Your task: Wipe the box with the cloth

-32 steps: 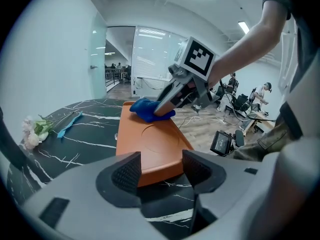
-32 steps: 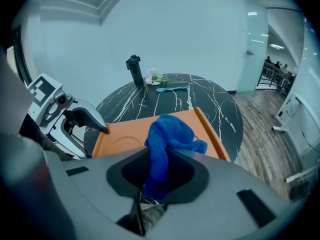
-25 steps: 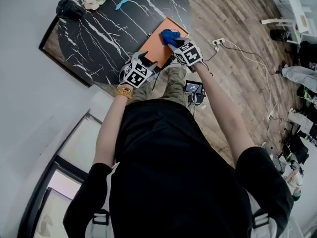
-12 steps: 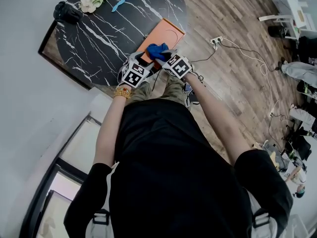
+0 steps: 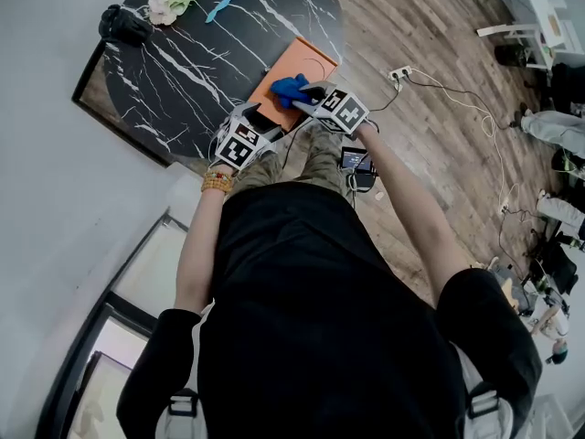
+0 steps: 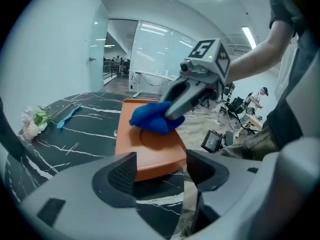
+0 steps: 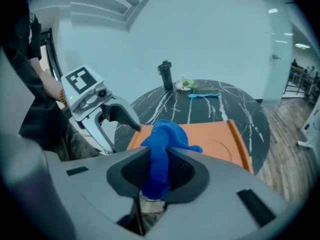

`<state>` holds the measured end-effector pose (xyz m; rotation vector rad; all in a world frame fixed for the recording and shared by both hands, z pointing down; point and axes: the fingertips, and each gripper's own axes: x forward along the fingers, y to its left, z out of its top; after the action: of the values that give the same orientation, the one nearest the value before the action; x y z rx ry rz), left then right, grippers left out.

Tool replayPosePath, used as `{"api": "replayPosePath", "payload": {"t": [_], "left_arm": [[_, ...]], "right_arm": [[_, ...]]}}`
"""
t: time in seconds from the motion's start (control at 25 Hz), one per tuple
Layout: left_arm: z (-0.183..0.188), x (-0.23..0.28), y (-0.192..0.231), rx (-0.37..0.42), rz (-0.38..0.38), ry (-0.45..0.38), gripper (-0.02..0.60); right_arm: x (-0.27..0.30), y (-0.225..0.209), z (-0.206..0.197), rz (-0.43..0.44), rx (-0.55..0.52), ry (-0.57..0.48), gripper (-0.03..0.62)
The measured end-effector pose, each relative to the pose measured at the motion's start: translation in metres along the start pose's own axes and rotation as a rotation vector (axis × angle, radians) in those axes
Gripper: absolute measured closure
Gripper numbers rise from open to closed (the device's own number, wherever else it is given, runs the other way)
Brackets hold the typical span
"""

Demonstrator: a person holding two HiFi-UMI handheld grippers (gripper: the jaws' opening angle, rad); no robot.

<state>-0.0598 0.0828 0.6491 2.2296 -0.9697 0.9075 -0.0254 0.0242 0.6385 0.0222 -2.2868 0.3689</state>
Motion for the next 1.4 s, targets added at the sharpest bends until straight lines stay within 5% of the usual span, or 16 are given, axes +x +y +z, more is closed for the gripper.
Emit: {"api": "replayPosePath", "payload": {"t": [0.24,0.6,1.0,1.24,1.4], "left_arm": [[-0.011,-0.002,-0.008,0.019,0.025,-0.009,0.279],[-0.013,-0.001,-0.008,0.067,0.069,0.034,0.281],[-0.011,-0.002,-0.002,0.059,0.099,0.019,0.314],[-0.012,-0.002,-0.004,0.071,0.090,0.024,0.300],[-0.014,-0.002,-0.009,0.091,0.077,0.047,0.279]], "right_arm": [[-0.048,-0.098,-0.014,-0.245,0.089,0.005,0.528],[-0.033,-0.101,-0.032,-0.273,0.101,0.038,0.529],[-0.018,-0.041,-0.031,-0.247,0.149,-0.108,0.528],[0.008,0.022,-0.029,-0.074,0.117,-0.103,0.528],[0.014,0.039,-0.028,-0.040,0.126,-0.104,0.528]]}}
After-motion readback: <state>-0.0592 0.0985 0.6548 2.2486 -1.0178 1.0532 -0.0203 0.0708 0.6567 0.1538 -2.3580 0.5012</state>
